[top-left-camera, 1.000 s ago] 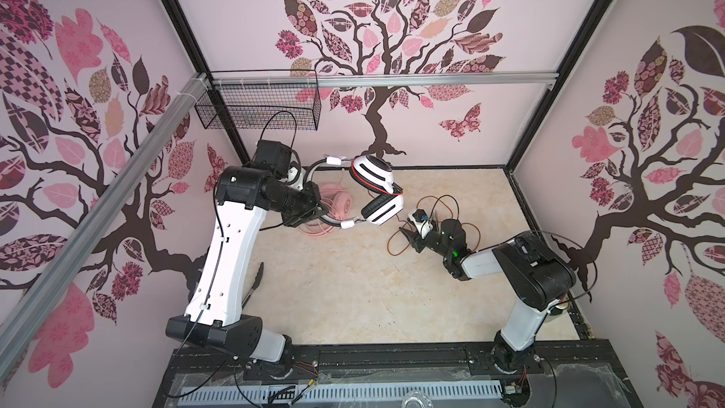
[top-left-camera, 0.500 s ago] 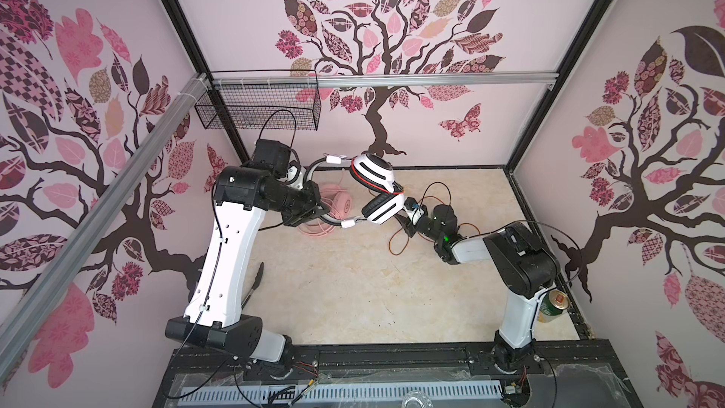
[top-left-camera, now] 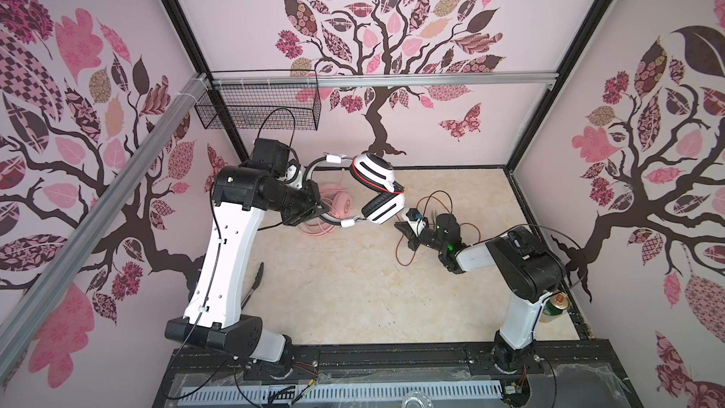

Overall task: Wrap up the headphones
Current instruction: 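Pull the red cable toward the robot while the left holds the headset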

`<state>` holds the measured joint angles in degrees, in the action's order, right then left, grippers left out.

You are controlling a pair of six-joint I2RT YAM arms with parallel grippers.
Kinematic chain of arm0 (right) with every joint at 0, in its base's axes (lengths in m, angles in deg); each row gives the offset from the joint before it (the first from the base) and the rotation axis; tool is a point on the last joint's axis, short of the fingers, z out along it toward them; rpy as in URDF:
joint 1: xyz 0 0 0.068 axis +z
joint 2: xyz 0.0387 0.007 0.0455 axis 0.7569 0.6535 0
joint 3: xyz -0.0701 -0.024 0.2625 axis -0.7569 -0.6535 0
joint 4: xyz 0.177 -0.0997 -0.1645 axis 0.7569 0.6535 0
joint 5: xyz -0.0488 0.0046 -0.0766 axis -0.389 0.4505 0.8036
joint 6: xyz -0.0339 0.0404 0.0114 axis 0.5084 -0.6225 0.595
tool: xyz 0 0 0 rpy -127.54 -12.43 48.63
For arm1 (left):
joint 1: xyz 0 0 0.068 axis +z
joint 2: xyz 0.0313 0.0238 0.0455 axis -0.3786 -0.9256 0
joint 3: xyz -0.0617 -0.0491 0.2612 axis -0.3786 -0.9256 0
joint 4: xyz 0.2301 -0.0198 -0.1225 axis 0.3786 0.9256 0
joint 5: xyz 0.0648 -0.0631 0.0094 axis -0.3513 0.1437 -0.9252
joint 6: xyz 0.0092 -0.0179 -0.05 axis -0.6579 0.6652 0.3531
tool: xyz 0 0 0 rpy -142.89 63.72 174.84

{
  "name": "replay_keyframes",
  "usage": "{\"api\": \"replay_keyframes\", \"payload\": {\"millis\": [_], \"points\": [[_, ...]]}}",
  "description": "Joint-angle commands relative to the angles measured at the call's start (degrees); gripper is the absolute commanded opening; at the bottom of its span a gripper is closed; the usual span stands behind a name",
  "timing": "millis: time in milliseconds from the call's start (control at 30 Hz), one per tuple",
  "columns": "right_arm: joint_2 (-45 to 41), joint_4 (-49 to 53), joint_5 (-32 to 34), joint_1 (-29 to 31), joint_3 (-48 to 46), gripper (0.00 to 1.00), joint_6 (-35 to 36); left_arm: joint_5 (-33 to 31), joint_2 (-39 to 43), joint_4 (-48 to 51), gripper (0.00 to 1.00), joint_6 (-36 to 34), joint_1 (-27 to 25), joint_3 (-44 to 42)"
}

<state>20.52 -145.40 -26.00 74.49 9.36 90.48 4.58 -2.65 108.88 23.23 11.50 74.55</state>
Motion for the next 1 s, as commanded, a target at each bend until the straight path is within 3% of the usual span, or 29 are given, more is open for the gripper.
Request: {"api": "replay_keyframes", "payload": {"millis": [0, 200, 433, 767, 967], "points": [[-9.65, 12.34, 4.45, 3.61, 1.30, 0.00, -0.75, 2.64, 0.01, -4.80, 0.00, 1.49, 0.37, 0.56], [-20.38, 36.44, 13.50, 16.21, 3.51, 0.00, 3.21, 1.71, -1.03, -6.89, 0.00, 3.28, 0.42, -1.74], [-33.91, 50.75, 25.20, 29.75, 2.39, 0.00, 3.83, -1.28, -1.49, -8.84, 0.00, 5.03, 0.48, -7.51], [-46.35, 68.18, 37.89, 39.09, 6.00, 0.00, 8.10, -12.44, -1.54, -9.10, 0.00, 4.77, 0.51, -11.88], [-47.91, 73.09, 42.29, 43.46, 11.21, 0.00, 11.84, -17.74, -2.73, -10.31, 0.00, 5.14, 0.05, -15.16]]}}
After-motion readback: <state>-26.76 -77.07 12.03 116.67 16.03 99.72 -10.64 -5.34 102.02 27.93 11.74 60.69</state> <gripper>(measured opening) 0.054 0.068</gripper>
